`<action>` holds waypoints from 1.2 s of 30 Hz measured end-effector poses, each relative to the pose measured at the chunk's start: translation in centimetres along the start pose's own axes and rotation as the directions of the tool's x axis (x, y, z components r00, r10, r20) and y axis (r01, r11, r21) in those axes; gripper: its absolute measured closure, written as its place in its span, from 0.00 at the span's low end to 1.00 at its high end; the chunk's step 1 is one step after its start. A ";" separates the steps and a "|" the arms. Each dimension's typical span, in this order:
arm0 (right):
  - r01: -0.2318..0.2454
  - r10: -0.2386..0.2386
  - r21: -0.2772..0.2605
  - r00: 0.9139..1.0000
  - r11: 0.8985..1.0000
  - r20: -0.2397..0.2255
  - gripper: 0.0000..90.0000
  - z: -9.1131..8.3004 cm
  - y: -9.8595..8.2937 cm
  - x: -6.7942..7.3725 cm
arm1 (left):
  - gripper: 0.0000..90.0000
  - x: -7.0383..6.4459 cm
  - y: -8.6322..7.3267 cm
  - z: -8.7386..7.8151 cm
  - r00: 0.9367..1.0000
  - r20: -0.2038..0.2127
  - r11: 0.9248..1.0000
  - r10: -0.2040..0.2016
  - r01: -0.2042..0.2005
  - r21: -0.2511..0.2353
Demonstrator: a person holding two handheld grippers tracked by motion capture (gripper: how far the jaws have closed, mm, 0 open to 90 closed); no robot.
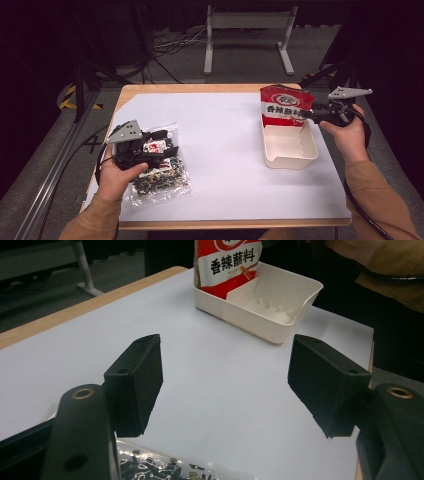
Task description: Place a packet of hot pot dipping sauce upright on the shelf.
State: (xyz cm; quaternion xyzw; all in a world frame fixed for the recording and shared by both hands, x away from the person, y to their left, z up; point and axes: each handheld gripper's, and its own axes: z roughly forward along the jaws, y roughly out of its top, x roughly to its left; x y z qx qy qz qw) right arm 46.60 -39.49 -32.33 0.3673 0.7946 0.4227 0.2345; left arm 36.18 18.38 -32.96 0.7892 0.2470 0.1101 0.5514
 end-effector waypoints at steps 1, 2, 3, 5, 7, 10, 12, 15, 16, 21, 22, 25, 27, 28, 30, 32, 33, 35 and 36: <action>0.003 -0.003 0.006 1.000 1.000 0.008 0.50 -0.3 -0.1 0.3 | 0.34 0.0 -0.1 -0.1 1.000 -0.005 1.000 -0.006 0.006 -0.004; 0.004 -0.004 0.008 1.000 1.000 0.013 0.49 -0.5 -0.3 0.5 | 0.34 0.1 -0.1 -0.1 1.000 -0.013 1.000 0.001 -0.001 -0.004; 0.005 -0.005 0.007 1.000 1.000 0.015 0.49 -0.8 -0.4 0.6 | 0.34 0.1 -0.1 -0.2 1.000 -0.014 1.000 -0.004 0.004 -0.002; 0.002 -0.002 0.005 1.000 1.000 0.018 0.48 -1.1 -0.5 0.7 | 0.34 0.2 -0.1 -0.4 1.000 -0.018 1.000 -0.004 0.004 -0.007; -0.008 0.008 -0.002 1.000 1.000 0.021 0.47 -1.8 -0.8 1.1 | 0.34 0.3 -0.1 -0.6 1.000 -0.023 1.000 -0.003 0.003 -0.007; -0.002 0.002 -0.003 1.000 1.000 0.028 0.45 -2.7 -1.2 1.9 | 0.34 0.6 -0.3 -0.8 0.999 -0.042 1.000 -0.001 0.001 -0.007; 0.006 -0.006 -0.010 1.000 1.000 0.028 0.44 -3.2 -1.5 2.5 | 0.34 0.7 -0.3 -0.9 0.998 -0.059 1.000 -0.005 0.005 -0.005; -0.002 0.002 -0.027 1.000 1.000 0.016 0.44 -3.7 -1.8 3.3 | 0.34 1.0 -0.4 -1.1 0.995 -0.095 1.000 0.011 -0.010 0.014; -0.006 0.006 -0.034 1.000 0.999 0.009 0.44 -3.8 -1.9 3.7 | 0.33 1.0 -0.4 -1.1 0.995 -0.098 1.000 0.010 -0.009 0.014; -0.016 0.016 -0.038 1.000 0.999 -0.003 0.43 -4.1 -2.2 5.1 | 0.32 1.4 -0.5 -1.3 0.993 -0.122 1.000 -0.005 0.008 0.026; -0.019 0.018 -0.042 1.000 0.999 -0.007 0.43 -4.1 -2.2 5.5 | 0.32 1.6 -0.5 -1.4 0.992 -0.127 1.000 -0.007 0.011 0.027; -0.030 0.027 -0.067 0.999 0.997 -0.042 0.43 -4.1 -2.3 6.5 | 0.31 1.8 -0.6 -1.5 0.991 -0.134 1.000 -0.019 0.021 0.020; -0.031 0.027 -0.075 0.998 0.997 -0.059 0.44 -4.0 -2.3 7.2 | 0.30 1.9 -0.6 -1.6 0.991 -0.135 1.000 -0.018 0.021 0.022; -0.030 0.024 -0.081 0.997 0.996 -0.074 0.44 -3.9 -2.3 7.5 | 0.30 2.0 -0.7 -1.7 0.990 -0.137 1.000 -0.016 0.020 0.022; -0.019 0.011 -0.100 0.996 0.995 -0.088 0.42 -3.9 -2.2 8.2 | 0.30 2.1 -0.7 -1.7 0.991 -0.136 1.000 -0.018 0.022 0.022; -0.015 0.006 -0.103 0.996 0.995 -0.094 0.42 -3.9 -2.1 8.7 | 0.30 2.1 -0.8 -1.7 0.990 -0.142 0.999 -0.021 0.025 0.025; -0.011 0.001 -0.105 0.995 0.994 -0.097 0.42 -3.8 -2.1 8.9 | 0.30 2.3 -0.8 -1.7 0.989 -0.146 0.999 -0.012 0.017 0.027; -0.008 -0.003 -0.102 0.995 0.995 -0.104 0.42 -3.7 -2.1 9.4 | 0.30 2.3 -0.8 -1.8 0.989 -0.143 0.999 -0.022 0.026 0.028; -0.008 -0.003 -0.102 0.995 0.995 -0.104 0.42 -3.7 -2.1 9.4 | 0.30 2.4 -0.8 -1.9 0.989 -0.149 0.999 -0.015 0.020 0.028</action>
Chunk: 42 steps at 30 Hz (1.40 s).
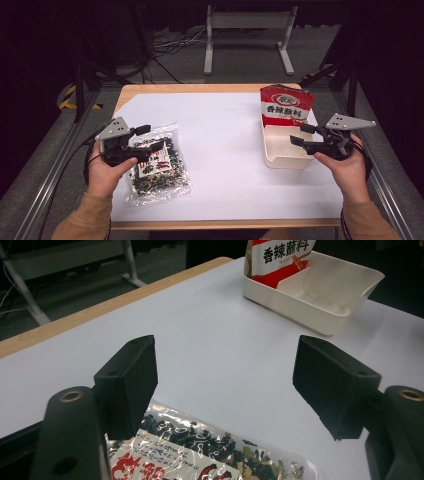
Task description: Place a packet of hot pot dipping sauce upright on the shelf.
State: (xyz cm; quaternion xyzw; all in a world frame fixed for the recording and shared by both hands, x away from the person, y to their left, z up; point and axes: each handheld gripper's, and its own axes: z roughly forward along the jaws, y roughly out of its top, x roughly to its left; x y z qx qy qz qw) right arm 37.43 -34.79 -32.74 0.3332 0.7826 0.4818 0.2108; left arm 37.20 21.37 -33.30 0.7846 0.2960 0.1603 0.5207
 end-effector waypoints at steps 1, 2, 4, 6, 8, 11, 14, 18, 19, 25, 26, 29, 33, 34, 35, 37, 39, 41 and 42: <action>-0.003 0.003 -0.002 1.000 1.000 -0.010 0.41 0.2 -0.1 0.3 | 0.29 0.1 0.0 0.0 1.000 -0.003 1.000 -0.006 0.006 0.000; -0.005 0.005 -0.001 1.000 1.000 -0.016 0.41 0.3 -0.2 0.5 | 0.29 0.1 -0.1 -0.1 1.000 -0.009 1.000 -0.010 0.010 0.001; -0.010 0.010 0.004 0.999 1.000 -0.035 0.43 0.6 -0.3 1.0 | 0.29 0.4 -0.1 -0.2 1.000 -0.024 1.000 -0.018 0.018 0.007; -0.007 0.008 0.022 0.998 1.000 -0.065 0.46 0.9 -0.4 1.6 | 0.29 0.6 -0.2 -0.3 0.999 -0.043 1.000 -0.009 0.009 0.017; 0.004 -0.001 0.033 0.996 0.999 -0.091 0.47 1.2 -0.5 2.3 | 0.29 0.9 -0.4 -0.4 0.998 -0.062 1.000 -0.011 0.013 0.025; 0.014 -0.011 0.034 0.994 0.999 -0.110 0.47 1.4 -0.5 3.1 | 0.29 1.4 -0.5 -0.6 0.997 -0.082 0.999 -0.016 0.018 0.027; 0.031 -0.028 0.031 0.993 0.999 -0.116 0.47 1.6 -0.6 3.8 | 0.29 2.0 -0.8 -0.7 0.994 -0.103 0.999 -0.019 0.023 0.033; 0.057 -0.053 0.025 0.990 0.998 -0.130 0.45 2.0 -0.9 4.4 | 0.29 2.9 -1.3 -0.7 0.991 -0.132 0.998 -0.038 0.044 0.041; 0.057 -0.053 0.025 0.990 0.998 -0.130 0.45 2.0 -0.9 4.4 | 0.29 2.9 -1.3 -0.7 0.991 -0.132 0.998 -0.038 0.044 0.041; 0.089 -0.084 0.034 0.986 0.995 -0.145 0.44 2.8 -1.1 5.1 | 0.29 4.5 -2.3 -0.6 0.983 -0.169 0.995 -0.074 0.084 0.049; 0.098 -0.091 0.038 0.985 0.995 -0.145 0.44 2.9 -1.2 5.2 | 0.29 4.8 -2.5 -0.7 0.980 -0.176 0.994 -0.092 0.101 0.045; 0.114 -0.106 0.044 0.983 0.993 -0.151 0.44 3.2 -1.2 5.6 | 0.29 5.7 -2.9 -0.8 0.975 -0.190 0.992 -0.112 0.122 0.040; 0.130 -0.121 0.045 0.980 0.991 -0.160 0.43 3.6 -1.2 6.1 | 0.29 6.9 -3.4 -0.9 0.965 -0.213 0.986 -0.152 0.162 0.033; 0.135 -0.126 0.044 0.979 0.990 -0.162 0.43 3.6 -1.1 6.2 | 0.29 7.2 -3.5 -0.8 0.961 -0.217 0.982 -0.172 0.183 0.033; 0.136 -0.128 0.044 0.978 0.990 -0.164 0.43 3.7 -1.1 6.3 | 0.29 7.5 -3.5 -0.7 0.959 -0.222 0.982 -0.175 0.187 0.035; 0.141 -0.131 0.045 0.977 0.989 -0.169 0.43 3.8 -1.0 6.5 | 0.28 8.0 -3.7 -0.4 0.956 -0.235 0.981 -0.173 0.190 0.048; 0.146 -0.136 0.046 0.975 0.988 -0.173 0.43 4.0 -1.0 6.7 | 0.28 8.6 -3.9 0.0 0.952 -0.259 0.978 -0.160 0.188 0.087; 0.155 -0.144 0.049 0.973 0.987 -0.179 0.43 4.2 -1.1 6.9 | 0.28 9.0 -4.1 0.2 0.949 -0.273 0.976 -0.158 0.191 0.101; 0.159 -0.148 0.049 0.972 0.986 -0.180 0.43 4.2 -1.1 7.0 | 0.28 9.4 -4.2 0.3 0.946 -0.283 0.975 -0.157 0.194 0.109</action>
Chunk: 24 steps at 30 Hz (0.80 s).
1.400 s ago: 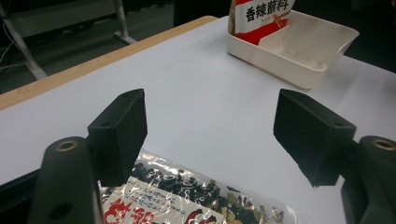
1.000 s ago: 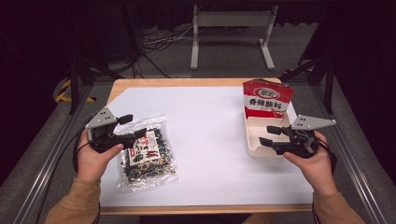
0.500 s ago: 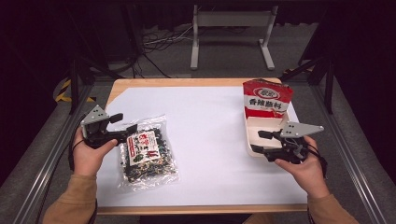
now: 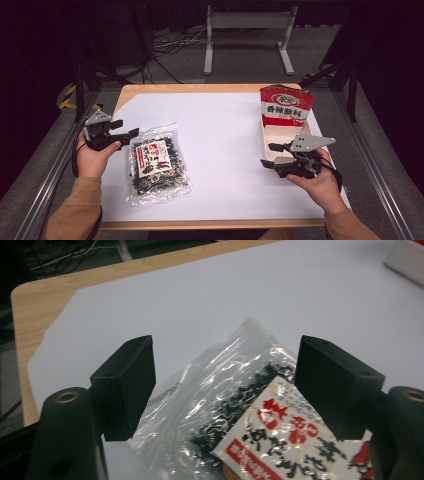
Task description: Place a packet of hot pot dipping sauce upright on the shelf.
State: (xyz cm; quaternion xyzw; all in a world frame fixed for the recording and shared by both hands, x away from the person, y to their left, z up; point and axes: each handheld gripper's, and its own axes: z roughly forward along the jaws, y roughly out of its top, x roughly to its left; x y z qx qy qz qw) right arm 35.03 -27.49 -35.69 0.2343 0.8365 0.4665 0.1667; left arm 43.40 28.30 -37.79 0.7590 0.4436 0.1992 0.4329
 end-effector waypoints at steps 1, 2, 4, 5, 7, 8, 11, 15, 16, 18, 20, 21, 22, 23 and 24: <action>0.001 -0.001 0.000 1.000 1.000 -0.004 0.43 0.1 0.0 0.1 | 0.28 0.3 -0.1 0.2 1.000 -0.005 1.000 -0.006 0.006 0.004; 0.000 0.000 0.003 1.000 1.000 -0.010 0.42 0.2 -0.1 0.1 | 0.28 0.7 -0.2 0.3 1.000 -0.008 1.000 -0.010 0.010 0.003; 0.000 0.000 0.006 1.000 1.000 -0.014 0.42 0.4 -0.1 0.2 | 0.28 1.4 -0.5 0.7 0.999 -0.006 0.999 -0.034 0.034 0.002; -0.001 0.001 0.008 1.000 1.000 -0.017 0.42 0.5 -0.2 0.2 | 0.28 2.0 -0.9 1.1 0.998 0.003 0.998 -0.066 0.066 0.002; -0.003 0.003 0.009 1.000 1.000 -0.022 0.43 0.6 -0.2 0.2 | 0.29 2.5 -1.1 1.4 0.996 0.008 0.996 -0.084 0.084 0.006; -0.004 0.004 0.009 1.000 1.000 -0.026 0.43 0.7 -0.2 0.3 | 0.29 2.8 -1.3 1.6 0.996 0.011 0.996 -0.092 0.092 0.010; -0.008 0.008 0.006 1.000 1.000 -0.030 0.43 0.7 -0.2 0.3 | 0.29 3.7 -1.9 2.2 0.992 0.016 0.992 -0.126 0.126 0.011; -0.009 0.009 0.011 0.999 1.000 -0.033 0.43 0.8 -0.3 0.4 | 0.29 4.4 -2.5 2.7 0.987 0.028 0.987 -0.160 0.160 0.014; -0.009 0.010 0.011 0.999 1.000 -0.033 0.43 0.9 -0.3 0.4 | 0.29 4.6 -2.6 2.9 0.986 0.031 0.986 -0.166 0.165 0.018; -0.011 0.012 0.015 0.999 1.000 -0.036 0.43 0.9 -0.4 0.5 | 0.30 5.0 -2.8 3.2 0.980 0.046 0.981 -0.194 0.193 0.022; -0.018 0.019 0.017 0.999 1.000 -0.041 0.44 0.9 -0.5 0.6 | 0.31 5.3 -3.0 3.5 0.974 0.065 0.976 -0.219 0.218 0.021; -0.021 0.022 0.018 0.999 1.000 -0.043 0.44 0.9 -0.5 0.6 | 0.32 5.5 -3.1 3.6 0.973 0.066 0.975 -0.221 0.220 0.024; -0.023 0.023 0.018 0.999 1.000 -0.044 0.44 0.9 -0.6 0.7 | 0.33 5.7 -3.2 3.7 0.973 0.066 0.975 -0.223 0.222 0.027; -0.024 0.025 0.017 0.999 1.000 -0.044 0.44 0.8 -0.6 0.8 | 0.34 5.8 -3.2 3.8 0.973 0.061 0.974 -0.225 0.223 0.032; -0.024 0.024 0.017 0.999 1.000 -0.044 0.44 0.8 -0.6 0.8 | 0.34 6.0 -3.3 3.9 0.971 0.060 0.973 -0.230 0.228 0.035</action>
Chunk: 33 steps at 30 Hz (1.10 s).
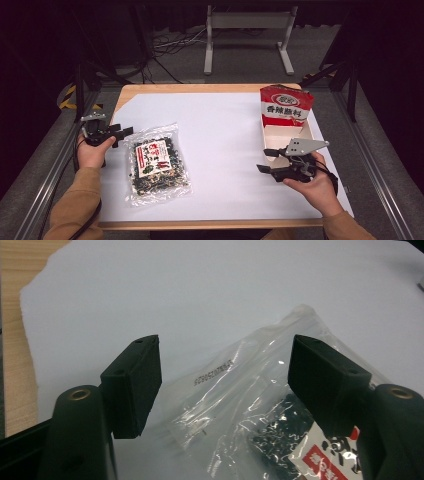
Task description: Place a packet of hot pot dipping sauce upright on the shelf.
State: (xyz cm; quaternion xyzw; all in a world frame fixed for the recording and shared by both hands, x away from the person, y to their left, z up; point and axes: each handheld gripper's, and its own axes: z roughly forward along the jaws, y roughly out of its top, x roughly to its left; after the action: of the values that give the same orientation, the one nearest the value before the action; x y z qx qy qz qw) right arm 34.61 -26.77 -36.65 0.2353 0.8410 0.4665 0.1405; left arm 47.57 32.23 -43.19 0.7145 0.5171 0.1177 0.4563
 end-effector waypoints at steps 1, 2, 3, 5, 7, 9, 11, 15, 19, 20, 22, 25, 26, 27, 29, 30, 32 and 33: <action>0.000 0.000 0.000 1.000 1.000 0.000 0.44 0.0 0.0 0.1 | 0.34 0.1 -0.1 0.1 1.000 0.006 1.000 -0.020 0.020 0.005; -0.001 0.001 0.000 1.000 1.000 0.002 0.44 -0.1 -0.1 0.1 | 0.35 0.3 -0.1 0.3 1.000 0.009 1.000 -0.023 0.023 0.009; -0.004 0.004 0.002 1.000 1.000 0.002 0.44 -0.1 -0.2 0.1 | 0.36 0.5 -0.2 0.4 1.000 0.010 1.000 -0.025 0.025 0.018; -0.007 0.007 0.005 1.000 1.000 0.005 0.44 -0.2 -0.3 0.2 | 0.36 0.8 -0.3 0.6 0.999 0.017 0.999 -0.039 0.038 0.024; -0.011 0.011 0.008 1.000 1.000 0.006 0.44 -0.2 -0.4 0.2 | 0.37 1.2 -0.5 0.8 0.998 0.030 0.998 -0.052 0.051 0.023; -0.010 0.010 0.010 1.000 1.000 0.007 0.44 -0.2 -0.5 0.3 | 0.39 1.5 -0.7 1.0 0.997 0.039 0.998 -0.066 0.065 0.027; -0.011 0.011 0.011 1.000 1.000 0.007 0.44 -0.2 -0.5 0.3 | 0.39 1.7 -0.8 1.1 0.996 0.042 0.997 -0.074 0.073 0.028; -0.014 0.014 0.016 1.000 1.000 0.007 0.44 -0.2 -0.7 0.4 | 0.41 2.0 -1.1 1.4 0.996 0.048 0.997 -0.073 0.071 0.035; -0.015 0.014 0.021 1.000 1.000 0.007 0.44 -0.1 -0.8 0.4 | 0.42 1.9 -1.3 1.6 0.995 0.061 0.997 -0.076 0.074 0.035; -0.016 0.016 0.021 1.000 1.000 0.008 0.44 -0.1 -0.8 0.4 | 0.42 1.9 -1.3 1.7 0.996 0.064 0.997 -0.067 0.065 0.036; -0.017 0.016 0.021 1.000 1.000 0.006 0.45 -0.1 -0.8 0.4 | 0.43 1.8 -1.4 1.9 0.996 0.068 0.998 -0.055 0.052 0.041; -0.012 0.012 0.022 1.000 1.000 0.000 0.45 0.0 -0.7 0.6 | 0.45 1.7 -1.5 2.2 0.996 0.072 0.997 -0.058 0.054 0.056; -0.011 0.011 0.022 1.000 1.000 -0.001 0.45 0.1 -0.7 0.6 | 0.46 1.7 -1.5 2.2 0.996 0.069 0.997 -0.057 0.053 0.057; -0.010 0.010 0.023 1.000 1.000 -0.004 0.45 0.1 -0.7 0.7 | 0.46 1.6 -1.5 2.2 0.996 0.070 0.997 -0.058 0.054 0.056; -0.009 0.009 0.025 1.000 1.000 -0.007 0.45 0.1 -0.7 0.7 | 0.47 1.6 -1.4 2.2 0.995 0.077 0.997 -0.057 0.053 0.057; -0.007 0.008 0.027 1.000 1.000 -0.008 0.45 0.2 -0.8 0.7 | 0.47 1.7 -1.5 2.3 0.995 0.081 0.997 -0.057 0.053 0.058; -0.008 0.008 0.026 1.000 1.000 -0.008 0.45 0.2 -0.8 0.7 | 0.48 1.7 -1.5 2.3 0.994 0.084 0.997 -0.063 0.058 0.059; -0.008 0.008 0.025 1.000 1.000 -0.007 0.45 0.2 -0.8 0.7 | 0.49 1.7 -1.5 2.3 0.994 0.084 0.996 -0.068 0.063 0.060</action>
State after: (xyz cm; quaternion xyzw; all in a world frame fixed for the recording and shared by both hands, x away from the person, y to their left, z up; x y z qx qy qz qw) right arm 33.87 -26.63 -37.42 0.2386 0.8464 0.4573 0.1326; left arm 48.84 32.57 -46.11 0.7142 0.5234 0.0570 0.4612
